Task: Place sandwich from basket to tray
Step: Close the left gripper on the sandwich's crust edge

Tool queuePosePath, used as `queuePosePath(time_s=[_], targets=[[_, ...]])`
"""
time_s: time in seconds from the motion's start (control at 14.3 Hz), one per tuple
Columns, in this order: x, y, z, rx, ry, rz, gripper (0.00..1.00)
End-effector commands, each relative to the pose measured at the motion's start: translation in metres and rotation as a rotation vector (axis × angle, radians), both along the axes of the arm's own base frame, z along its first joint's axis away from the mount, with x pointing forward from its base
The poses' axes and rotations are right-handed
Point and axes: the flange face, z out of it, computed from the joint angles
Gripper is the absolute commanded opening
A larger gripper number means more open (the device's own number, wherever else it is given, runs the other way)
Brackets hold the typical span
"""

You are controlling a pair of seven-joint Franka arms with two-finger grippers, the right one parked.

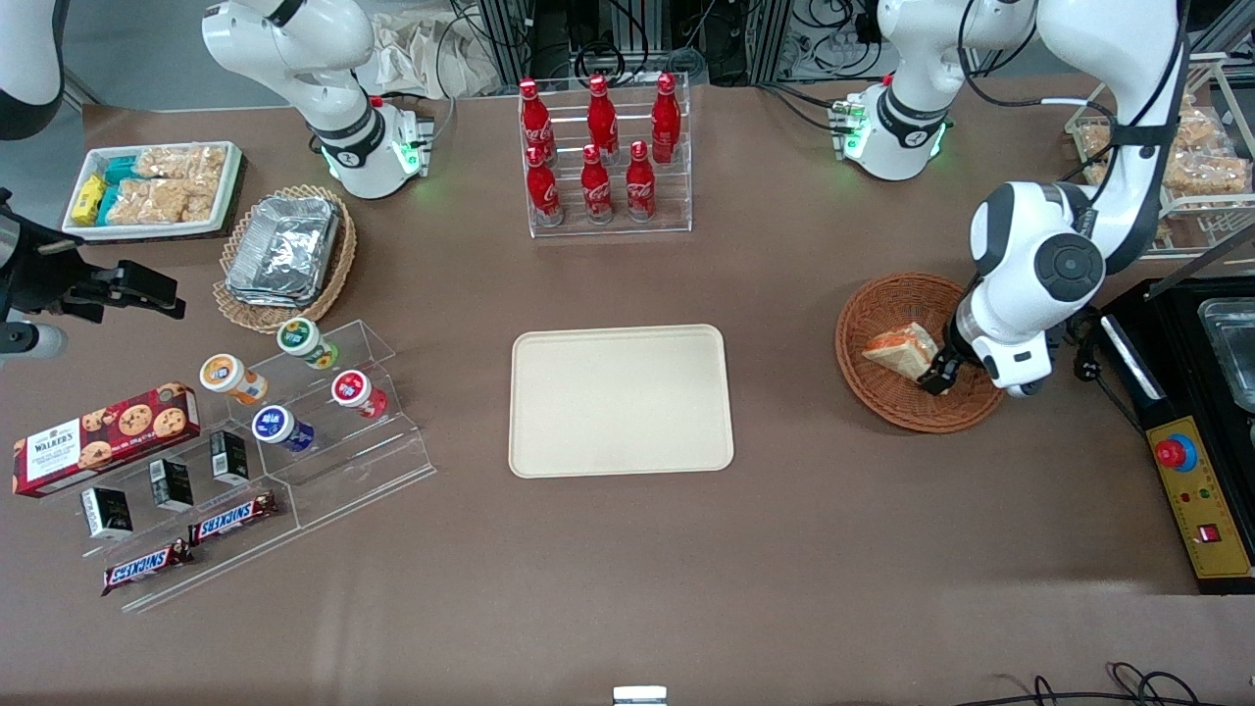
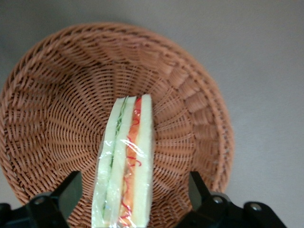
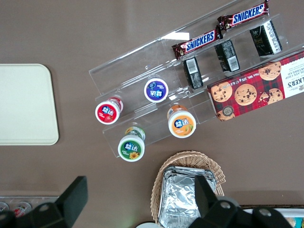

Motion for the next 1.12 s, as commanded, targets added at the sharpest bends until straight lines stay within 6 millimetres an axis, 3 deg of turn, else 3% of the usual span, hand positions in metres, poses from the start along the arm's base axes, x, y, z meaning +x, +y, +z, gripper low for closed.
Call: queuePosePath(time_s=[0.0,0.21,0.28,0.35,0.42,0.49,0.7,1.05], targets=[[-0.03,-0.001,-0.025,0.004,-0.037,0.02,1.0],[-0.042,-0.002,-0.037,0.002,-0.038,0.016,1.0],[-0.045,-0.004,-0.038,0.002,-0.034,0.011,0.95],[-0.046,-0.005,-0.038,0.002,-0.032,0.011,0.6],[-0.047,-0.005,-0.037,0.002,-0.035,0.016,0.08],[-0.047,-0.004,-0.035,0.002,-0.038,0.024,0.0],[-0.041,-0.004,-0.013,-0.003,-0.073,0.005,0.0],[-0.043,0.006,0.081,0.003,-0.067,-0.181,0.0]])
